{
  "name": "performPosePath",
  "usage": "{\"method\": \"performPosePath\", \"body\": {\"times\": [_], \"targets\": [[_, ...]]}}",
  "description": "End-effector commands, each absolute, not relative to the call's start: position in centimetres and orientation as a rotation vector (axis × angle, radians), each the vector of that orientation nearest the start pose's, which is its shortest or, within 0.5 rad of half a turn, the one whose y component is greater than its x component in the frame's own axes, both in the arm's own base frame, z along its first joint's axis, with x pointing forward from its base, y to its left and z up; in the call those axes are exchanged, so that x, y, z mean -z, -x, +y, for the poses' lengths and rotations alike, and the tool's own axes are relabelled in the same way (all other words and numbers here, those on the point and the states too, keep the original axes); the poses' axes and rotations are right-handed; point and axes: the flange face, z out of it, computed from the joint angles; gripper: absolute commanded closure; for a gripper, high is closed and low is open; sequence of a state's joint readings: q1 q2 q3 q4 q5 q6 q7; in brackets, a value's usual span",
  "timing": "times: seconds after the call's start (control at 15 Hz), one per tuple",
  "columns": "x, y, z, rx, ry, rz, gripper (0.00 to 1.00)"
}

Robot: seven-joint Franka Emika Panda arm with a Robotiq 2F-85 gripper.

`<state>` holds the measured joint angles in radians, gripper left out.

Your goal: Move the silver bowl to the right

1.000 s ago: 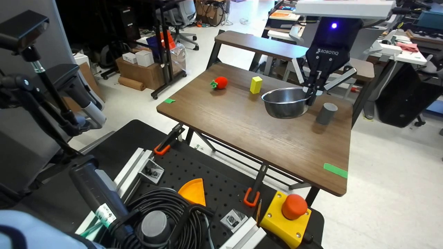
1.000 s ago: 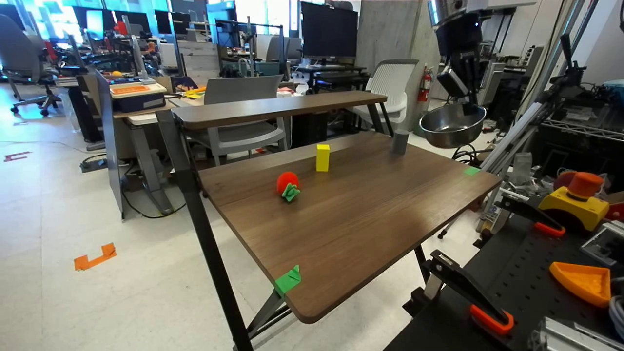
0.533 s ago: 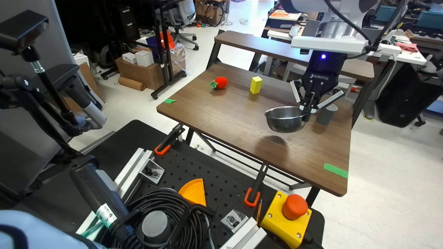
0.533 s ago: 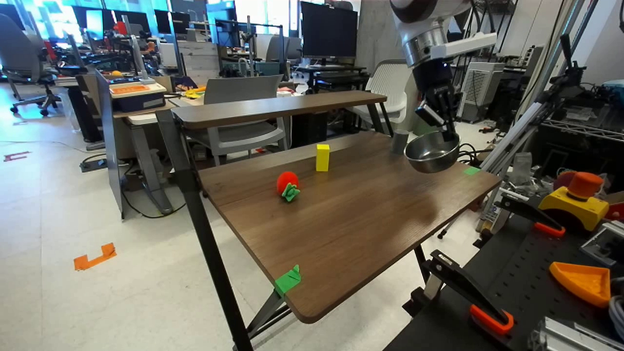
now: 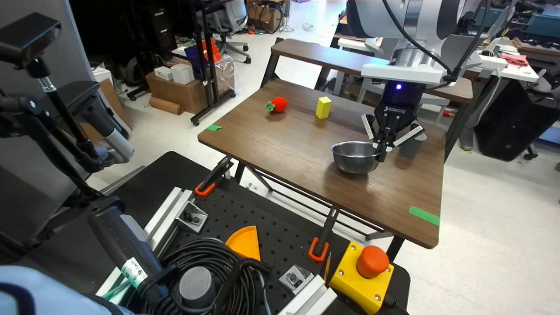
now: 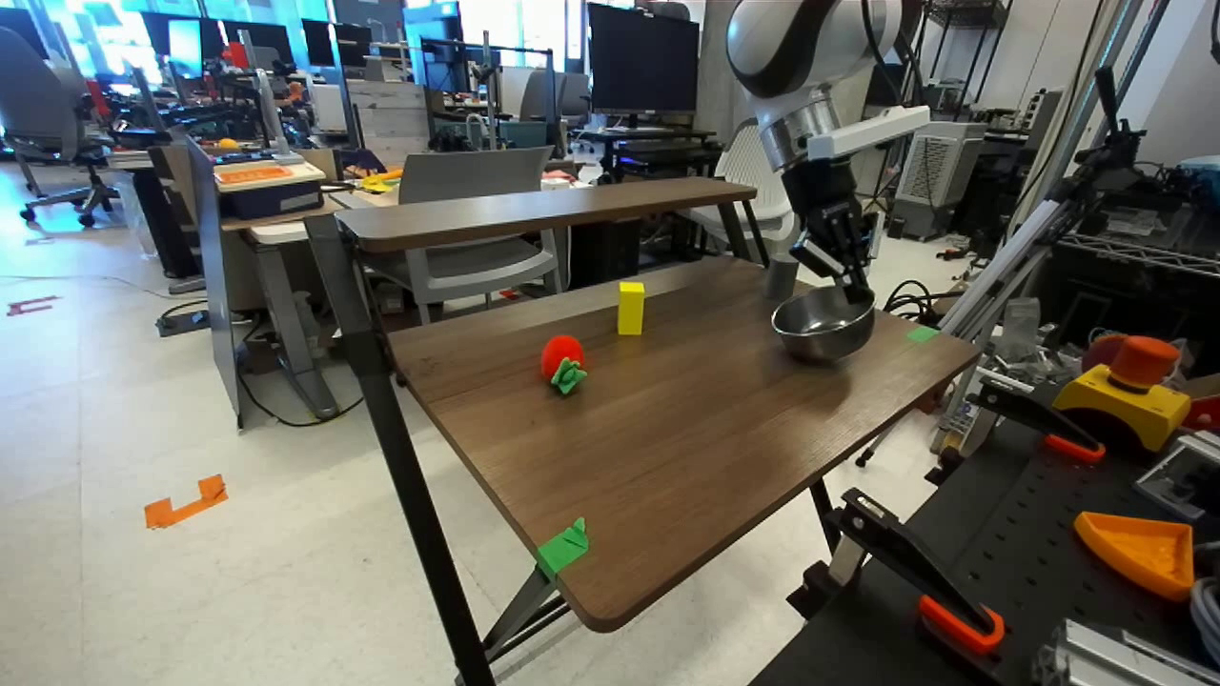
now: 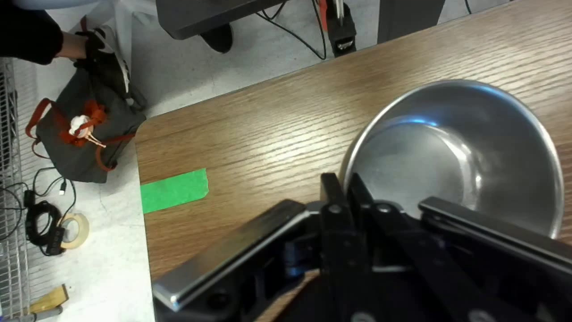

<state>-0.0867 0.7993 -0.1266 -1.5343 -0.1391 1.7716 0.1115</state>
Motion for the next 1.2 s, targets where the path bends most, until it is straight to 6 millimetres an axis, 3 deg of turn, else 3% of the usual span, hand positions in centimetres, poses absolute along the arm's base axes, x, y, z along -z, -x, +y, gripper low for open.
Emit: {"method": "performPosePath", "body": {"times": [0.0, 0.33, 0.47, 0.6, 0.67, 0.87, 1.13], "targets": [[-15.4, -62.3, -13.6, -1.033, 3.195, 0.369, 0.68], [-17.8, -60.8, -11.8, -1.095, 3.286, 0.199, 0.33], [-19.7, -60.4, -10.4, -1.022, 3.326, 0.162, 0.19], [-22.3, -60.0, -8.6, -0.859, 3.259, 0.207, 0.04], [-19.3, -61.5, -9.8, -0.978, 3.288, 0.198, 0.2], [-22.3, -60.8, -8.6, -0.891, 3.276, 0.195, 0.04], [-22.2, -60.3, -8.8, -0.893, 3.271, 0.199, 0.04]]}}
